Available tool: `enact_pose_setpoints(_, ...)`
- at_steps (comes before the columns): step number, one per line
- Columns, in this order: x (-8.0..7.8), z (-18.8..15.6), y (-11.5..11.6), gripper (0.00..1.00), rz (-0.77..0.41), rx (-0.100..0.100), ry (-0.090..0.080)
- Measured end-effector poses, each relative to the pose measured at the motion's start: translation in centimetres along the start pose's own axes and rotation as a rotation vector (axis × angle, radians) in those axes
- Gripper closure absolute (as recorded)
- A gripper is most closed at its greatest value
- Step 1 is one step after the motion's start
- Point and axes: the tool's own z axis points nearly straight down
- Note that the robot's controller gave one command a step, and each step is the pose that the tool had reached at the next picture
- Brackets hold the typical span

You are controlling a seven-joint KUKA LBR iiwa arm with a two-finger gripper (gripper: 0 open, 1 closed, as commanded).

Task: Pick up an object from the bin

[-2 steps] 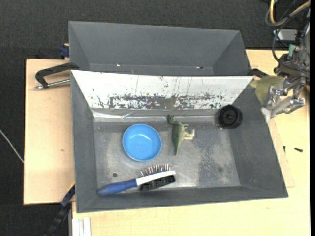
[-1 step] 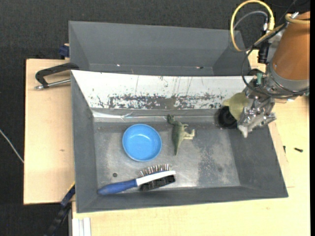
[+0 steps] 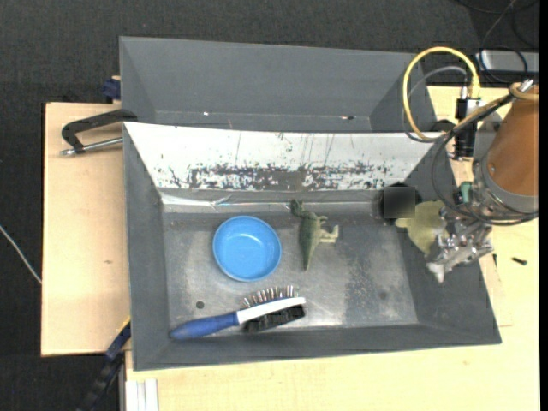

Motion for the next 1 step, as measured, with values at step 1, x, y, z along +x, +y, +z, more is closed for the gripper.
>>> enact_pose_setpoints(1, -3.01, 1.77, -1.54, 1.00, -0.082, 0.004, -0.001)
